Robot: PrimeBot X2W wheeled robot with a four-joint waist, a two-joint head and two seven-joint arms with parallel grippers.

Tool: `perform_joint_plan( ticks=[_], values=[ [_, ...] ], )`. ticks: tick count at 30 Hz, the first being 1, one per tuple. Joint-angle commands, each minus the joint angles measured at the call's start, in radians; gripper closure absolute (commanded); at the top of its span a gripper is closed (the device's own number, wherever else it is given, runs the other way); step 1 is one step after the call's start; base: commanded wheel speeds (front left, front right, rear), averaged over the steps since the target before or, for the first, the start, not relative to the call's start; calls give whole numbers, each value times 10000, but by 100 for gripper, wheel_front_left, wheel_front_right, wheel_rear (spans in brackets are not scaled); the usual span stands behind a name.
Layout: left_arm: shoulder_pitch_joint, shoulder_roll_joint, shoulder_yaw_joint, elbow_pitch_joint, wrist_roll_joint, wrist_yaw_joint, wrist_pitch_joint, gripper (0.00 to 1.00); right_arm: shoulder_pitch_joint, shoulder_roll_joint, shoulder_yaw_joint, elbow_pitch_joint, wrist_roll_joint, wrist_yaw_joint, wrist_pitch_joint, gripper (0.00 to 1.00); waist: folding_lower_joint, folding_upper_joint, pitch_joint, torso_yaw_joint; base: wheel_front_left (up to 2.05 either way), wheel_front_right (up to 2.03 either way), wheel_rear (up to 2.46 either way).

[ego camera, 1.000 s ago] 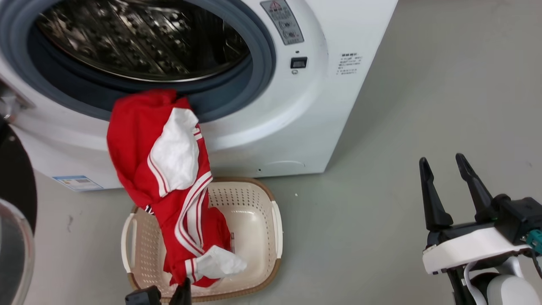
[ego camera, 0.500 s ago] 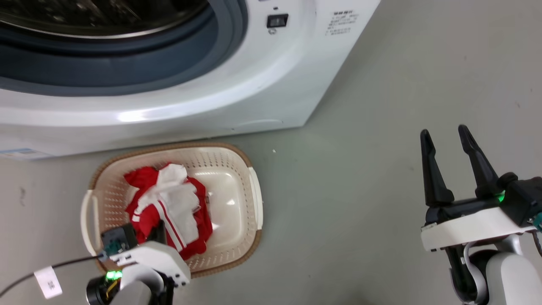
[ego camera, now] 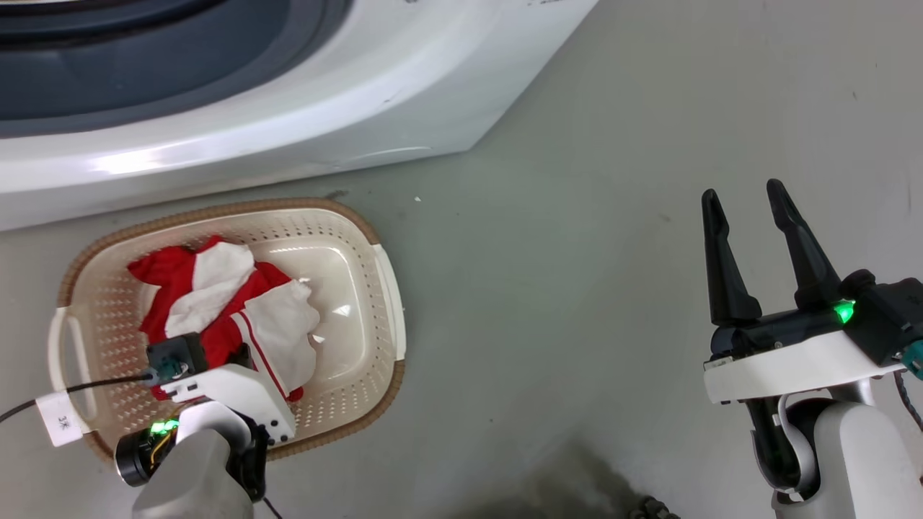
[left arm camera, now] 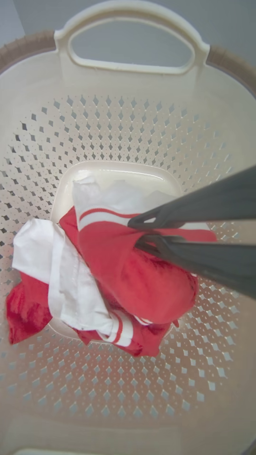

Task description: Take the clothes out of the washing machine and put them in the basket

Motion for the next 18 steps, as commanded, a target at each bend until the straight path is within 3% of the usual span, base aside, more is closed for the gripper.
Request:
perform_joint_plan(
  ticks=[1, 3, 6, 9, 10, 12, 18],
  values=[
    [-135, 37, 16, 58, -49, -23, -21, 100, -139, 2, 17, 32, 39, -7, -61, 0, -2, 0, 134, -102, 0, 0, 0],
    [-372, 43, 118, 420, -144, -32, -21, 100, -208, 2, 62, 86, 46, -7, -122, 0, -2, 0, 228, -160, 0, 0, 0],
    [-601, -10, 174, 826, -258, -66, -11, 81, -233, 2, 123, 169, 93, -7, -185, 0, -2, 0, 316, -230, 0, 0, 0],
    [-729, 3, 157, 1061, -275, -90, -4, 55, -303, 2, 168, 279, 113, -7, -214, 0, -2, 0, 325, -285, 0, 0, 0],
    [-740, -3, 160, 1113, -302, -109, -5, 30, -319, 2, 174, 316, 123, -7, -238, 0, -2, 0, 302, -291, 0, 0, 0],
    [-683, -32, 137, 1200, -325, -148, -6, 0, -296, 2, 151, 394, 123, -7, -276, 0, -2, 0, 182, -276, 0, 0, 0],
    [-326, -161, -2, 1145, -144, -234, -17, 0, -185, 1, 133, 665, 54, -7, -320, 0, -2, 0, -658, -16, 0, 0, 0]
  ],
)
